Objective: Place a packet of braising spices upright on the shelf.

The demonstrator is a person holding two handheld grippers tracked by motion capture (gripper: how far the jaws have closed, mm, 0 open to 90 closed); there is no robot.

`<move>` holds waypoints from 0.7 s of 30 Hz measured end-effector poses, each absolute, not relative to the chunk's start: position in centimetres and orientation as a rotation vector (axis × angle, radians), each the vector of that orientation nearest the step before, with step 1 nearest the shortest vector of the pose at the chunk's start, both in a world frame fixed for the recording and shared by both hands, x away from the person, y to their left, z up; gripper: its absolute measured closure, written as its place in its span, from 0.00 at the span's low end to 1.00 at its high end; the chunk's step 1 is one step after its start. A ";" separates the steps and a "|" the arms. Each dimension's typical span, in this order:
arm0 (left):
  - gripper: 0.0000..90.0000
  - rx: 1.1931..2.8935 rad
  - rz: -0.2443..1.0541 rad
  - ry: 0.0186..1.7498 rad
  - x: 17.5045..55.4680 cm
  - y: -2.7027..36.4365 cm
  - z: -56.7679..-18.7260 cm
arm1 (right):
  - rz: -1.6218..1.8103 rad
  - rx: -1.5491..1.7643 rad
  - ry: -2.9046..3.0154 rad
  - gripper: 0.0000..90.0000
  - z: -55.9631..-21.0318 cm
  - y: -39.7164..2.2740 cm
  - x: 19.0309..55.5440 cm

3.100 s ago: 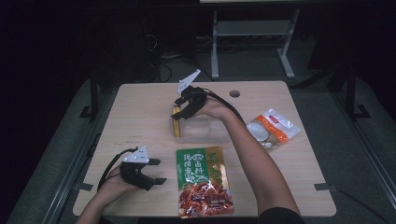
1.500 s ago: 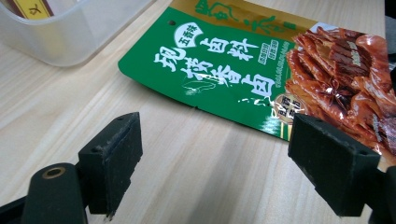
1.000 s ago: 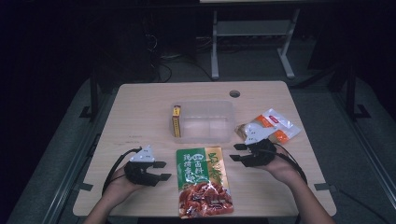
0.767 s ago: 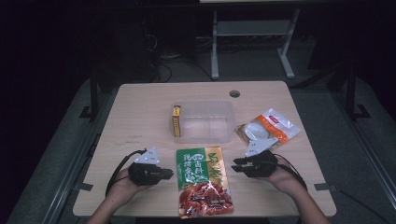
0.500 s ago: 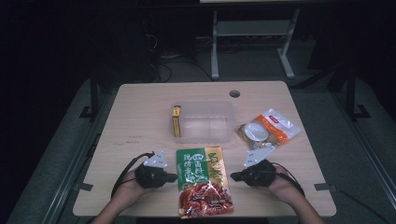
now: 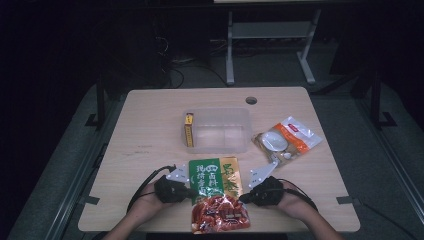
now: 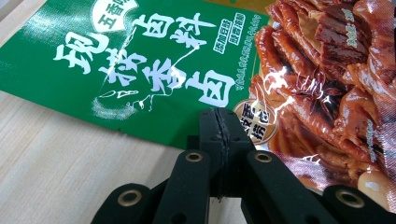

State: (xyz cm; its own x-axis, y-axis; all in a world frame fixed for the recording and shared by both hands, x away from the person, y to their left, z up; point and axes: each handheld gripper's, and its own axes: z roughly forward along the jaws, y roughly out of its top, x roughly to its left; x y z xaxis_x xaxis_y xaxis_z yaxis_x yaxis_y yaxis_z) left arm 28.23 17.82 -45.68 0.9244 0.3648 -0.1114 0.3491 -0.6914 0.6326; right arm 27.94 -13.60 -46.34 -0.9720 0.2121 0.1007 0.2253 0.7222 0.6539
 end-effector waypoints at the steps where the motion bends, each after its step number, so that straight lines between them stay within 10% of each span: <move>1: 0.99 2.404 0.029 0.496 28.3 17.8 -45.6 | -1.101 -0.369 -2.896 1.00 -46.4 -13.5 27.9; 21: 1.00 2.400 0.078 0.512 31.1 16.3 -45.8 | -1.069 -0.233 -2.851 1.00 -46.5 -11.4 26.9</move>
